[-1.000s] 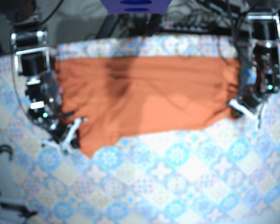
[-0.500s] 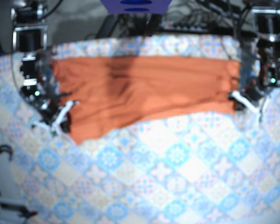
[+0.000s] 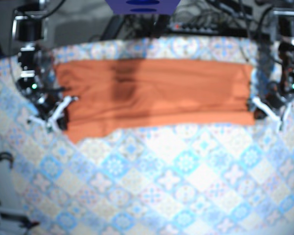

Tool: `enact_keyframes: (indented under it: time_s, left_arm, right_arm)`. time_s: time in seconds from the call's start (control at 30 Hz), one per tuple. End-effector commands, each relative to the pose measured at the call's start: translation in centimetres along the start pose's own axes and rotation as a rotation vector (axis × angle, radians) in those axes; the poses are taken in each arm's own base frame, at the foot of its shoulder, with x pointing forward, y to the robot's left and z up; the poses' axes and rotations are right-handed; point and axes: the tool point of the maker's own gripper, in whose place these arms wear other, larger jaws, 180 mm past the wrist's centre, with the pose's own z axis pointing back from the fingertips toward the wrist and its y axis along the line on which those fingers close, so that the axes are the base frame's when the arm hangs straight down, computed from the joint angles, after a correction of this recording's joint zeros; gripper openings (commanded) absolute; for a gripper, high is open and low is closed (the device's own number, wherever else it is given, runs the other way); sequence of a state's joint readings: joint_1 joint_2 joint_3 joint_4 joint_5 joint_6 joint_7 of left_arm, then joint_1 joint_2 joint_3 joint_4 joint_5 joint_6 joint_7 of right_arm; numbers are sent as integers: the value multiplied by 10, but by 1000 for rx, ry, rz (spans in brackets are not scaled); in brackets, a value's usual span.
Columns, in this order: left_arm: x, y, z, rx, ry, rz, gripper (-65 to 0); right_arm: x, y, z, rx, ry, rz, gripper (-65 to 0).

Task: Fold the T-shirt properly
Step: 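Fold the hem over toward the collar with both grippers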

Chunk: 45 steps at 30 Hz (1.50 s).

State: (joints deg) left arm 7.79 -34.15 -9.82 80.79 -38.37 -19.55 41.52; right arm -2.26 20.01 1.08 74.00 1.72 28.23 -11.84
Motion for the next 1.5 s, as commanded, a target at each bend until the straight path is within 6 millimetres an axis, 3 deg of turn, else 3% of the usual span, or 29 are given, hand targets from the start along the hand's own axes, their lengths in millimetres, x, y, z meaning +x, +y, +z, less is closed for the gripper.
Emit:
enact_keyframes:
  time_s: [0.0,0.17,0.3,0.5,0.63,1.13,1.3,1.47]
  left_arm:
    - [19,7,6,14,-48,-24,-650]
    - [11,6,6,12,-30,-22,-650]
    - [9,6,6,12,-27,-22,-650]
    - [-1,7,8,13,-6,-19,-650]
    - [-8,8,9,15,9,-18,-650]
    - [-8,5,9,3,10,-30,-650]
    - [1,-17,-17,-19,8,-59,-649]
    - [15,-15,-52,0,18,3,-521]
  right_arm:
    - [17,-13,3,-27,-50,14,-650]
    - [4,-5,9,-15,-28,9,-650]
    - [4,1,15,-8,-33,20,-650]
    - [2,-16,29,-61,-39,6,-650]
    - [-12,-19,37,-77,-12,-9,-650]
    - [-20,-10,40,-58,5,-8,-650]
    - [-19,-10,40,-59,3,-6,-650]
    - [-20,-9,40,-57,4,-7,-650]
